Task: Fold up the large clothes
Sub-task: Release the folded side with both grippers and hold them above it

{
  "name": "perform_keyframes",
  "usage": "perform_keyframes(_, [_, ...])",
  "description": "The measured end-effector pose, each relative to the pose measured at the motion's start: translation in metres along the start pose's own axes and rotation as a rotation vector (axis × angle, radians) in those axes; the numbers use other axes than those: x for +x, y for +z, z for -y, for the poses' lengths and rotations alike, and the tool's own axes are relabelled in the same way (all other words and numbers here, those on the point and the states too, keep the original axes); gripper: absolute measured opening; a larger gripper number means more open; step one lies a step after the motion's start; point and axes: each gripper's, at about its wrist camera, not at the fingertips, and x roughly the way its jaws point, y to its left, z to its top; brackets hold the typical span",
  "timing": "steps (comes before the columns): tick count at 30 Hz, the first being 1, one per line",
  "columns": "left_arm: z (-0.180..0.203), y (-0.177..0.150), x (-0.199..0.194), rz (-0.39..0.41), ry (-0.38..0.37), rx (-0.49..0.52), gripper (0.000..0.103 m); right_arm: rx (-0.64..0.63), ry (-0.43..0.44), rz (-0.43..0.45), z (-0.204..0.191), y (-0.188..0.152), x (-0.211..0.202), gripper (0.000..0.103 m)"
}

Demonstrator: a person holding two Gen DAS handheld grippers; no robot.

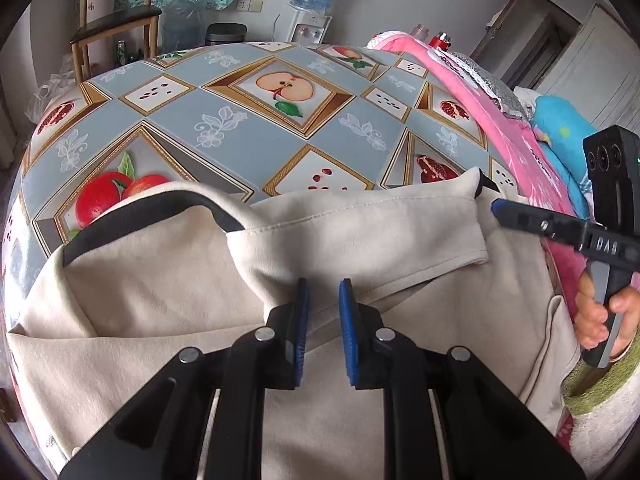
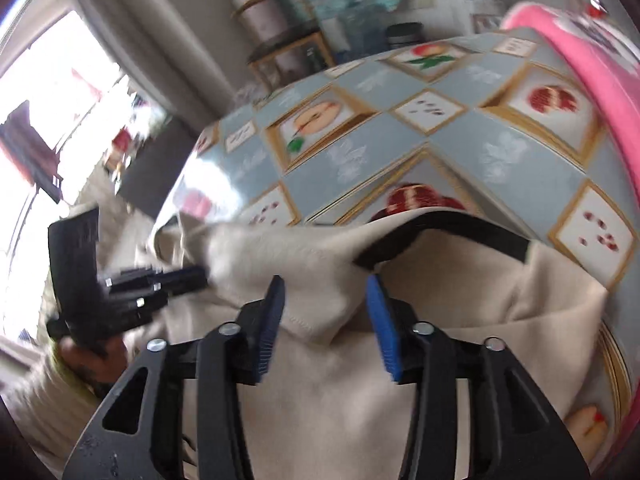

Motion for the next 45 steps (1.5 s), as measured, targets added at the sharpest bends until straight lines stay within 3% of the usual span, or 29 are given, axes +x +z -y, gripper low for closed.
perform_keyframes(3, [-0.002, -0.001, -0.002, 0.003, -0.005, -0.005, 0.015, 0.053, -0.019, -0.063, 0.01, 0.001, 0.012, 0.044])
perform_keyframes(4, [-0.002, -0.002, -0.002, 0.004, -0.003, -0.004, 0.015, 0.045, -0.008, -0.092, 0.008, 0.0, 0.02, 0.039])
perform_keyframes(5, [-0.001, -0.002, -0.001, 0.006, -0.001, 0.0, 0.015, 0.024, 0.007, -0.112, 0.005, -0.002, 0.025, 0.022])
perform_keyframes(6, [-0.001, -0.002, -0.002, 0.007, 0.002, 0.005, 0.015, 0.001, -0.002, -0.12, 0.0, -0.002, 0.03, 0.015])
perform_keyframes(9, [0.0, -0.003, -0.002, 0.01, 0.001, 0.011, 0.015, -0.069, -0.117, -0.077, -0.011, 0.005, 0.035, 0.011])
perform_keyframes(11, [0.001, -0.003, -0.002, 0.007, -0.004, 0.013, 0.015, -0.14, -0.205, -0.064, -0.017, 0.006, 0.043, 0.011])
perform_keyframes(14, [0.003, -0.003, -0.002, 0.008, 0.006, 0.027, 0.015, -0.224, -0.266, -0.067, -0.027, -0.001, 0.046, 0.014])
perform_keyframes(16, [0.002, -0.003, -0.002, 0.006, 0.003, 0.027, 0.015, -0.224, -0.283, -0.086, -0.025, -0.007, 0.038, 0.019])
perform_keyframes(17, [0.002, -0.003, -0.002, 0.006, -0.001, 0.029, 0.015, -0.215, -0.296, -0.083, -0.025, -0.009, 0.032, 0.027])
perform_keyframes(19, [0.001, -0.003, -0.002, 0.007, -0.004, 0.03, 0.015, -0.197, -0.335, -0.041, -0.027, -0.011, 0.015, 0.031])
perform_keyframes(22, [0.002, -0.003, -0.001, 0.006, -0.002, 0.035, 0.015, -0.192, -0.266, 0.026, -0.042, -0.008, 0.0, 0.033])
perform_keyframes(25, [0.002, -0.003, -0.001, 0.007, 0.001, 0.035, 0.015, -0.252, -0.216, 0.005, -0.065, -0.008, 0.019, 0.033])
perform_keyframes(29, [0.002, -0.004, -0.001, 0.009, -0.001, 0.034, 0.015, -0.312, -0.289, -0.074, -0.073, -0.018, 0.061, 0.031])
perform_keyframes(32, [0.001, -0.004, -0.001, 0.012, -0.003, 0.036, 0.015, -0.32, -0.324, -0.06, -0.079, -0.018, 0.056, 0.031])
perform_keyframes(37, [0.001, -0.004, -0.001, 0.015, -0.007, 0.03, 0.015, -0.365, -0.261, 0.012, -0.108, -0.015, 0.047, 0.032])
perform_keyframes(42, [-0.003, -0.002, -0.006, 0.027, -0.024, 0.005, 0.015, -0.378, -0.279, -0.016, -0.109, -0.018, 0.082, 0.034])
perform_keyframes(45, [-0.007, 0.004, -0.022, 0.091, -0.052, -0.019, 0.015, -0.343, -0.256, -0.027, -0.105, -0.015, 0.08, 0.034])
